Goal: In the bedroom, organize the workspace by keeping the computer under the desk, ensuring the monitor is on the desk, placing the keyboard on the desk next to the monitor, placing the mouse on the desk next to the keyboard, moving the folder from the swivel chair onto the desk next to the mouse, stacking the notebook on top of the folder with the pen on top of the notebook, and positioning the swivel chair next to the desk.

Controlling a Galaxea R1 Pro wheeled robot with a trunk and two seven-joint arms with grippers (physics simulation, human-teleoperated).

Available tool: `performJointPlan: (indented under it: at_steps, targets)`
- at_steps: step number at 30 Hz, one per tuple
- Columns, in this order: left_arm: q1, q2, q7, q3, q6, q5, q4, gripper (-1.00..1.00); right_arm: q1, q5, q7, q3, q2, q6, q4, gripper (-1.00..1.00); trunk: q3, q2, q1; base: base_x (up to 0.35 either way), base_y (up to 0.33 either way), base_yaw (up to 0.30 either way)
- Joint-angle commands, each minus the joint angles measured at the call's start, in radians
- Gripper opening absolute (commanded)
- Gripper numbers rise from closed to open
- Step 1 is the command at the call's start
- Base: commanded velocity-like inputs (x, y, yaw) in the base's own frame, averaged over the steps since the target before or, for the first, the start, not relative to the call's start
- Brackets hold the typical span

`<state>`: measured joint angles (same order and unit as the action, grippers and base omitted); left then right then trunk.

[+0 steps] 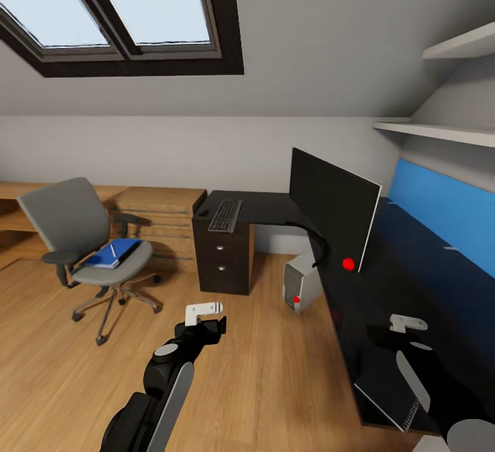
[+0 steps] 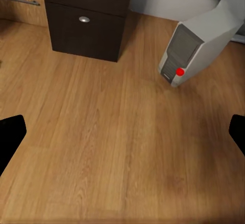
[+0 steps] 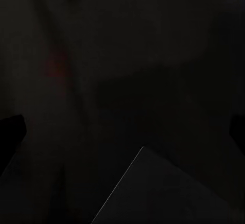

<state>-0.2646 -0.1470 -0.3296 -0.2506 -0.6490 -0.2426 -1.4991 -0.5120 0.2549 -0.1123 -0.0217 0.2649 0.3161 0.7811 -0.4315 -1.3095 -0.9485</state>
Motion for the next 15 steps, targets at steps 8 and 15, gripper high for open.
performJointPlan:
  at_steps: [8, 15]
  targets:
    - [-0.001, 0.0, -0.009, -0.001, -0.003, -0.011, -0.001, 1.0, 0.0, 0.01, -0.006, 0.002, 0.0, 0.003, 0.003, 1.0, -0.001, -0.001, 0.0, -0.142, 0.0, 0.0]
    - [-0.001, 0.0, -0.009, -0.001, -0.003, -0.011, -0.001, 1.0, 0.0, 0.01, -0.004, 0.002, 0.0, 0.003, 0.002, 1.0, -0.001, -0.001, 0.0, -0.038, 0.0, 0.0]
